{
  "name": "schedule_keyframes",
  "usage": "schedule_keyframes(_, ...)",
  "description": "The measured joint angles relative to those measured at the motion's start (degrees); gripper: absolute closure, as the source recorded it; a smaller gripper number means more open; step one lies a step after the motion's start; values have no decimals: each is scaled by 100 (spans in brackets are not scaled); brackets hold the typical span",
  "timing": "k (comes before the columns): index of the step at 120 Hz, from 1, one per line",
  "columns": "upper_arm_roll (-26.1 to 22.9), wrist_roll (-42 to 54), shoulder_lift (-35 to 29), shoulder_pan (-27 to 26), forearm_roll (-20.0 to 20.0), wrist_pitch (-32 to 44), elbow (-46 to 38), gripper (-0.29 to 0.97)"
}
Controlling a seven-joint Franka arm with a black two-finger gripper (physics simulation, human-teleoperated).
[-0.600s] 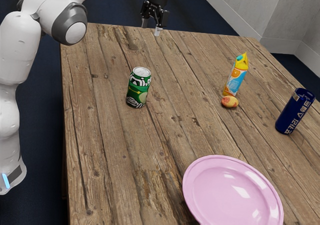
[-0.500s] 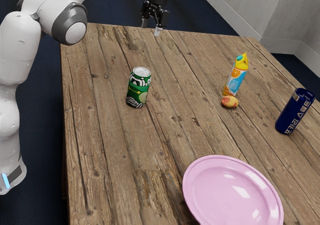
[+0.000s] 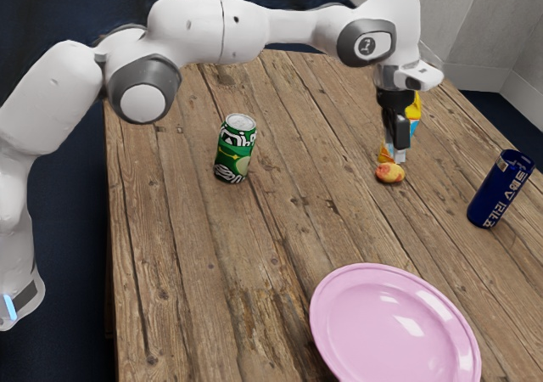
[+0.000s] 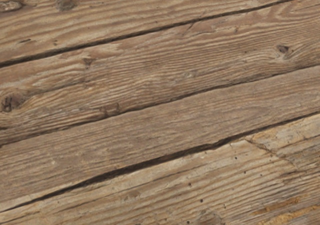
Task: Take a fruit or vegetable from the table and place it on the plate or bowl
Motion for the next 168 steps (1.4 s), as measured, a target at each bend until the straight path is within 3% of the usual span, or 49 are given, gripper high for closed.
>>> schedule_keyframes(15,-378,92,883,322,-6,1029,323,0)
schedule_keyframes(50,-364,244,1393,600,30,2237,466,0)
schedule_keyframes(73,-160,282,1581,728,97,2484,466,0)
schedule_keyframes(168,-176,177,2027,775,119,2855,568,3)
